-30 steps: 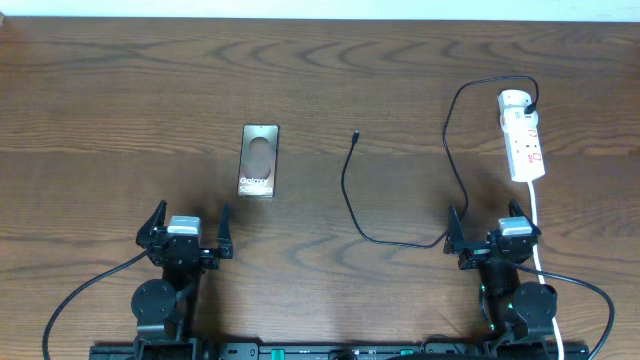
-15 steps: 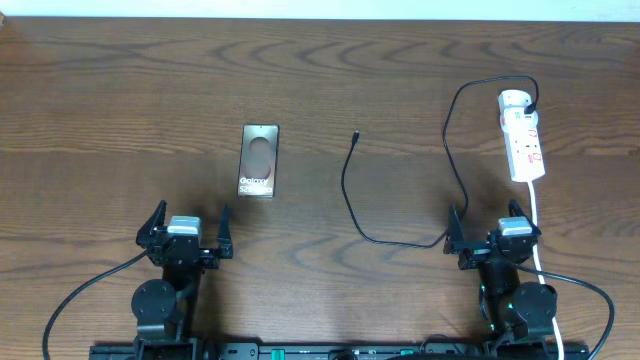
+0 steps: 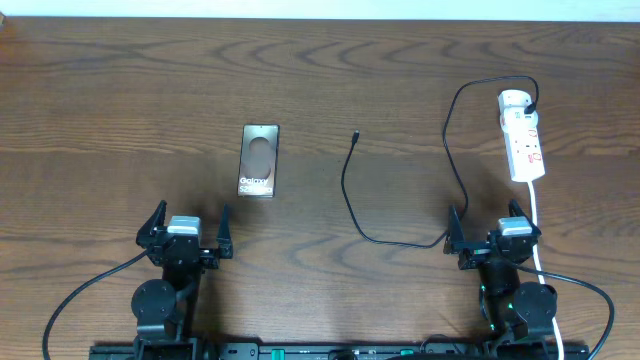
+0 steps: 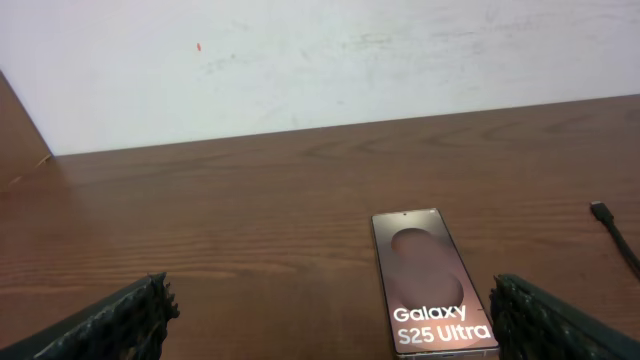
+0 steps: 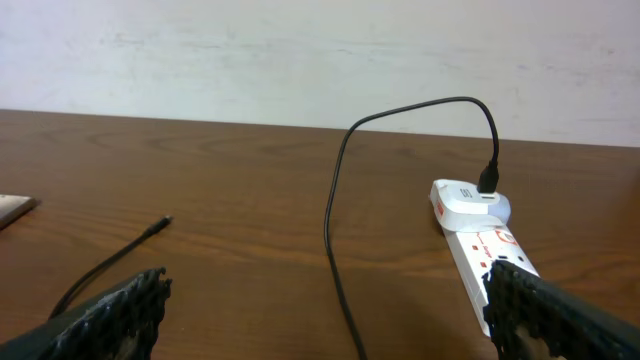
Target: Plug charger to phone and switch on socket
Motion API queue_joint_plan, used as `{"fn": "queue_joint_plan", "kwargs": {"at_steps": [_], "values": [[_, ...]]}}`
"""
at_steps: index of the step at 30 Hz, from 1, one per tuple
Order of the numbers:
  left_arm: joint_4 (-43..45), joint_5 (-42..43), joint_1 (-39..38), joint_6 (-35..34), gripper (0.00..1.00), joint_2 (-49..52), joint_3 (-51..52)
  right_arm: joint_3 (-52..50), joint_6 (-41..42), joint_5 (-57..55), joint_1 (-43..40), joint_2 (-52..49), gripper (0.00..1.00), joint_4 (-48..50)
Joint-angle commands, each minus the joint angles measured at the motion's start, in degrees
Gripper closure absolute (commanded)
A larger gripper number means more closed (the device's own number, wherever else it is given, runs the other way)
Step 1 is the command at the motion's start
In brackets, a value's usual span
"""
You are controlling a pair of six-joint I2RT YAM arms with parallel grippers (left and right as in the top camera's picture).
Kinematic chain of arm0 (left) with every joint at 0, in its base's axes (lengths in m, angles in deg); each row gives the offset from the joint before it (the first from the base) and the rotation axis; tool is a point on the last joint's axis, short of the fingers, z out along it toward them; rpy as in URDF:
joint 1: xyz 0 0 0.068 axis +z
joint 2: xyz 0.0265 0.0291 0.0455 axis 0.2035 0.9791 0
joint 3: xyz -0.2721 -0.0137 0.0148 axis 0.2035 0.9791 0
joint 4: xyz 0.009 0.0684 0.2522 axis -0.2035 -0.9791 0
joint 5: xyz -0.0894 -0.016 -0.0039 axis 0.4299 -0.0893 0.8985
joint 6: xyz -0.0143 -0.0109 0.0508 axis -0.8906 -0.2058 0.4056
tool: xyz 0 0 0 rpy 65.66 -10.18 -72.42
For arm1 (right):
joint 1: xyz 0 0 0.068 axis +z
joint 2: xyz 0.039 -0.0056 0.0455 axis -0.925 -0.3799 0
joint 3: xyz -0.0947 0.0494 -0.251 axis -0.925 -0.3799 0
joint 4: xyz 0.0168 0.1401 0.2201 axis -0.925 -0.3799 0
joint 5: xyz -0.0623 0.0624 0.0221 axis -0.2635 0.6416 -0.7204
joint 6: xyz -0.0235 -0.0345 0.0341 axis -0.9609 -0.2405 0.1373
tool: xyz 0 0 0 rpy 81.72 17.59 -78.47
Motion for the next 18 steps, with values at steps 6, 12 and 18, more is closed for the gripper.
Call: {"fn": "queue_joint_plan", "kwargs": {"at_steps": [6,12,18], "values": [[-1.2,-0.3,0.3,0.8,0.02,-0.4,1.5,-0.1,-0.1,0.1,0.5,0.3,0.01,-0.3],[-1.0,-0.3,0.3,0.8,0.02,-0.4,1.5,-0.1,-0.1,0.1,0.5,0.3,0.01,-0.3],[-1.2,-1.4,0.3,0.8,0.02,-0.4,1.5,-0.1,-0.1,0.1,0.5,0.3,0.01,-0.3]]}}
